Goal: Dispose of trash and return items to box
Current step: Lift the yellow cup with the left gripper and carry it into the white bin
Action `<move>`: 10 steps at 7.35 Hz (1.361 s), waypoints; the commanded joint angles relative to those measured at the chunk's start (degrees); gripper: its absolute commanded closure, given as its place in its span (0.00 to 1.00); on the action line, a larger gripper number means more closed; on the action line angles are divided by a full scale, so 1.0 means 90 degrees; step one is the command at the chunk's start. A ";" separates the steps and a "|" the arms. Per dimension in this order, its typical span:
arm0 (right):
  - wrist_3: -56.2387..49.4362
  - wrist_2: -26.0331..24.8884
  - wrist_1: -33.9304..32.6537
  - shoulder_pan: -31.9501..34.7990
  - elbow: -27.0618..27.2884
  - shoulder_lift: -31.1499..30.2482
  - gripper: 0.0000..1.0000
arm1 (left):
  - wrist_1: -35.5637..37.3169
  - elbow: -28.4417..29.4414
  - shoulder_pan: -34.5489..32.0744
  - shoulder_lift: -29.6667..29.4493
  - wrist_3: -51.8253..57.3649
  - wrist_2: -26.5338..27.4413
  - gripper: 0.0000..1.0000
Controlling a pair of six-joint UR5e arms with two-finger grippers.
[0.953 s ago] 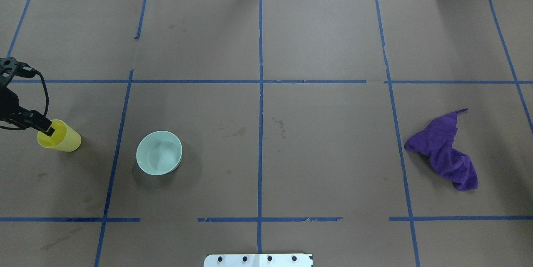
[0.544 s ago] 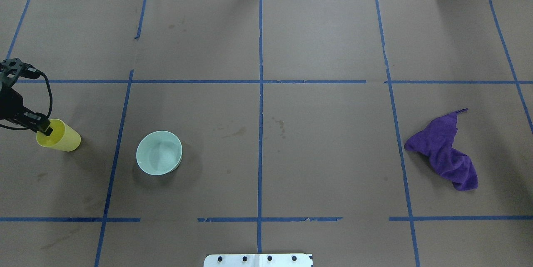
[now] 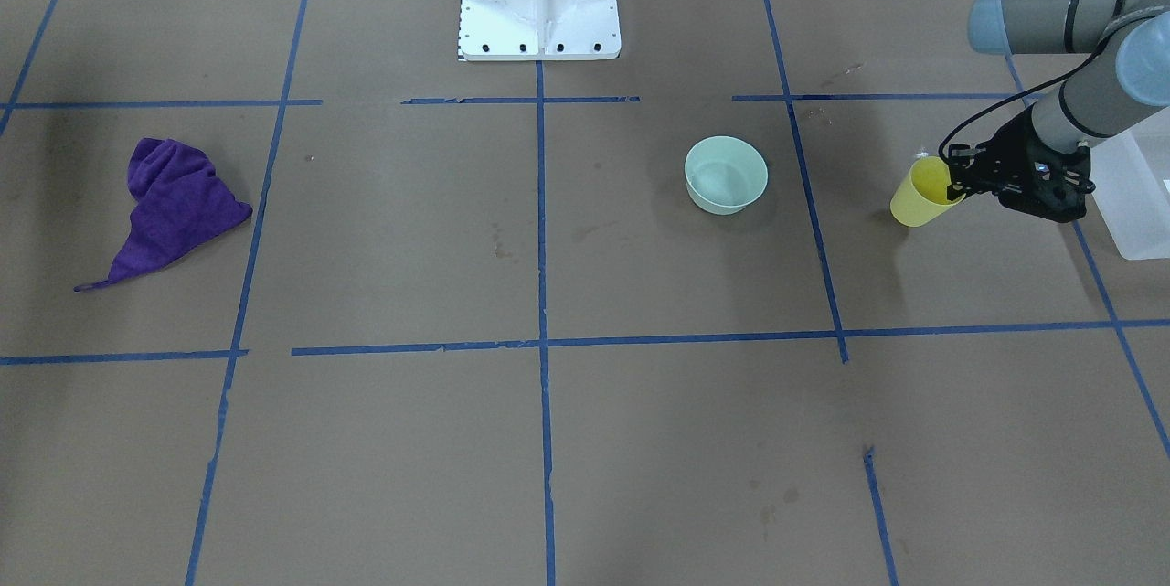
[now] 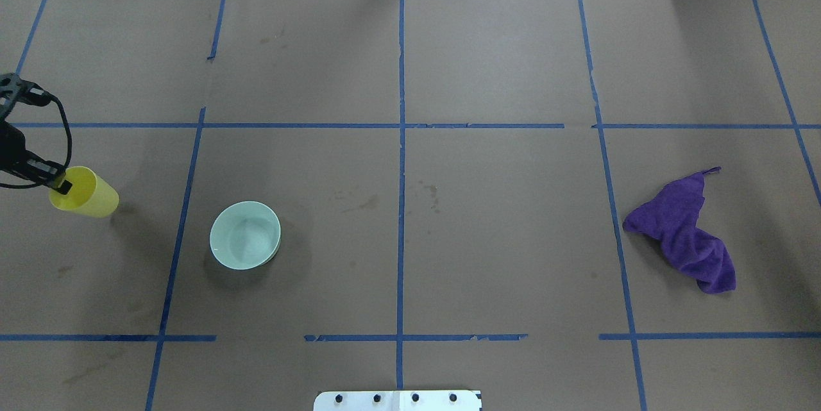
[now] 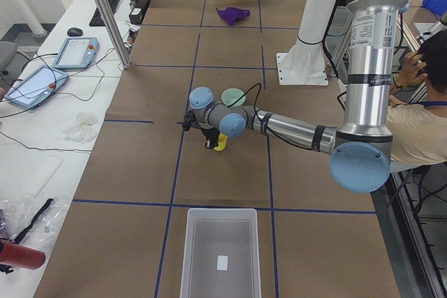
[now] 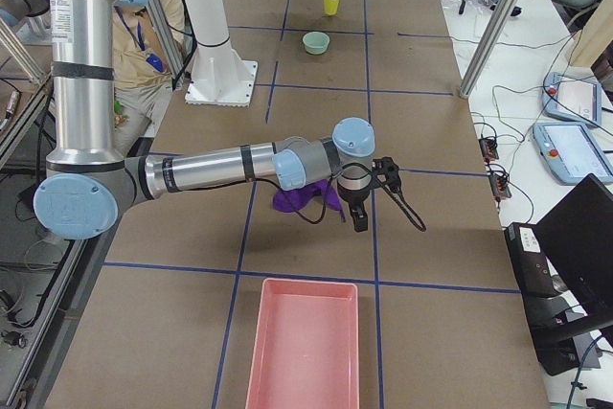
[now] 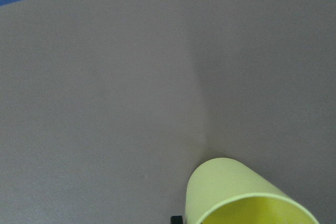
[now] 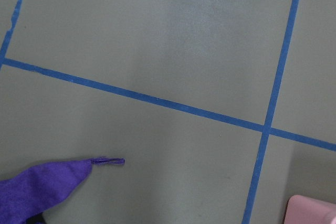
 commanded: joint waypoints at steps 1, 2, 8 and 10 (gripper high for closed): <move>0.0042 0.0141 0.0041 0.0000 0.0023 -0.0004 0.00 | 0.0032 -0.0088 -0.1313 0.0042 0.1157 0.0007 1.00; 0.0062 0.0287 0.0041 0.0000 0.0023 0.0005 0.00 | 0.0042 0.0435 -0.2278 0.0032 0.2134 0.0017 1.00; 0.0052 0.0318 0.0031 0.0000 -0.0075 0.0015 0.00 | 0.0335 0.2790 -0.4485 0.0218 0.3331 0.0301 1.00; 0.0052 0.0328 0.0031 0.0000 -0.0085 -0.0004 0.00 | 0.0306 0.2813 -0.4456 0.0315 0.2984 0.0242 1.00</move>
